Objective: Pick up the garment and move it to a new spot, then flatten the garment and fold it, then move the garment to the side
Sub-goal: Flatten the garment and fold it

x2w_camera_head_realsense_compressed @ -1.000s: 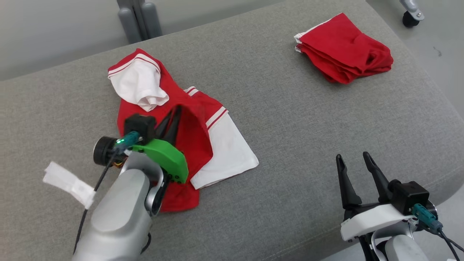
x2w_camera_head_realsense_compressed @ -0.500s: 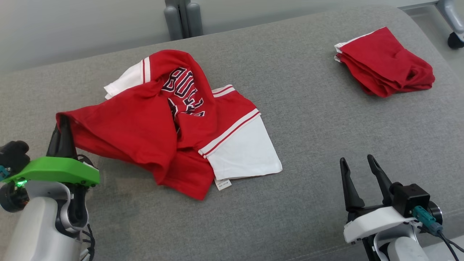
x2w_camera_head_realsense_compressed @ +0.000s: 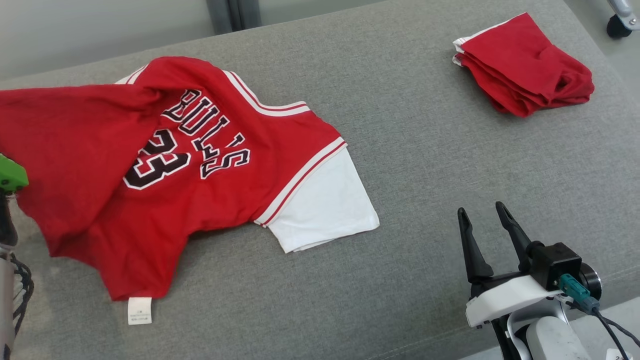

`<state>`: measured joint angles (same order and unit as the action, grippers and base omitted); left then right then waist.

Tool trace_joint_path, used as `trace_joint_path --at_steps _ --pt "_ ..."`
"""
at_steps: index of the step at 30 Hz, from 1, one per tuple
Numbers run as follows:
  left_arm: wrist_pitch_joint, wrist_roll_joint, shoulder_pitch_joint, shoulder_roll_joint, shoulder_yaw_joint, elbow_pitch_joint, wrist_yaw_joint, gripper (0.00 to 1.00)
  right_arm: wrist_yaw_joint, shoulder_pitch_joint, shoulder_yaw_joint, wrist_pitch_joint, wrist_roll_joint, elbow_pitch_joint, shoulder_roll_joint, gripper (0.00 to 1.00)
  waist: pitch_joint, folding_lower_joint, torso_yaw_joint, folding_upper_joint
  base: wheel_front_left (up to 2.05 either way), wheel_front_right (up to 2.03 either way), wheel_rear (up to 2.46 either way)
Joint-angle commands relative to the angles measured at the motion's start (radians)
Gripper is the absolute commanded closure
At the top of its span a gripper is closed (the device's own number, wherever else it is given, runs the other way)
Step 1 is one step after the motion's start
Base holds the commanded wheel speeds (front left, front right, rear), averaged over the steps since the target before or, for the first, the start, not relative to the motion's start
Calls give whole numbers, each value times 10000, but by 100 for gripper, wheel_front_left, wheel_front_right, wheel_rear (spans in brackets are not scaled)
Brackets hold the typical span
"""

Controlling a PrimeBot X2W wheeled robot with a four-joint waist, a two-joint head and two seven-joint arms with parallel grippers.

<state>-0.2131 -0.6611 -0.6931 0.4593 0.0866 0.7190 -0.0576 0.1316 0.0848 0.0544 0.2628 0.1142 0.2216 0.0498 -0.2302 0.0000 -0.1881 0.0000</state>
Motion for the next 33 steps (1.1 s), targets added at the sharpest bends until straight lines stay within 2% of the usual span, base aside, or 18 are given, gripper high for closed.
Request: trace_joint_path --at_steps 1,2,3,7,10,18,25,33 --pt "-149 163 -230 67 11 393 6 55 -19 -105 -1 25 -17 -1 14 0 -127 0 -211 0 0 0 0" --pt "-233 281 -322 119 62 621 67 7 -19 -125 7 25 -12 -3 14 0 -119 0 -239 0 0 0 0" --pt "-335 389 -452 184 86 874 77 0 -19 -157 4 25 -13 -2 17 0 -106 0 -258 0 0 0 0" --pt "-515 590 -514 58 -87 1324 200 0 -19 -234 -88 25 -3 41 15 0 65 0 -180 0 0 0 0" --pt "-520 948 -154 -254 -541 563 130 0 -19 -367 -226 25 34 57 14 0 308 0 102 0 0 0 0" --pt "-520 1969 2370 -2042 -1316 -2070 594 0 -19 -815 -607 25 -133 -33 20 0 1420 0 1060 0 0 0 0" --pt "-521 2886 5009 -3264 -1022 -4023 1034 0 -19 -1211 -916 25 -456 -324 20 0 2178 0 1943 0 0 0 0" --pt "-522 3661 7417 -3765 -740 -5296 1263 0 -19 -1466 -1199 25 -487 -352 17 0 2482 0 2690 0 0 0 0"
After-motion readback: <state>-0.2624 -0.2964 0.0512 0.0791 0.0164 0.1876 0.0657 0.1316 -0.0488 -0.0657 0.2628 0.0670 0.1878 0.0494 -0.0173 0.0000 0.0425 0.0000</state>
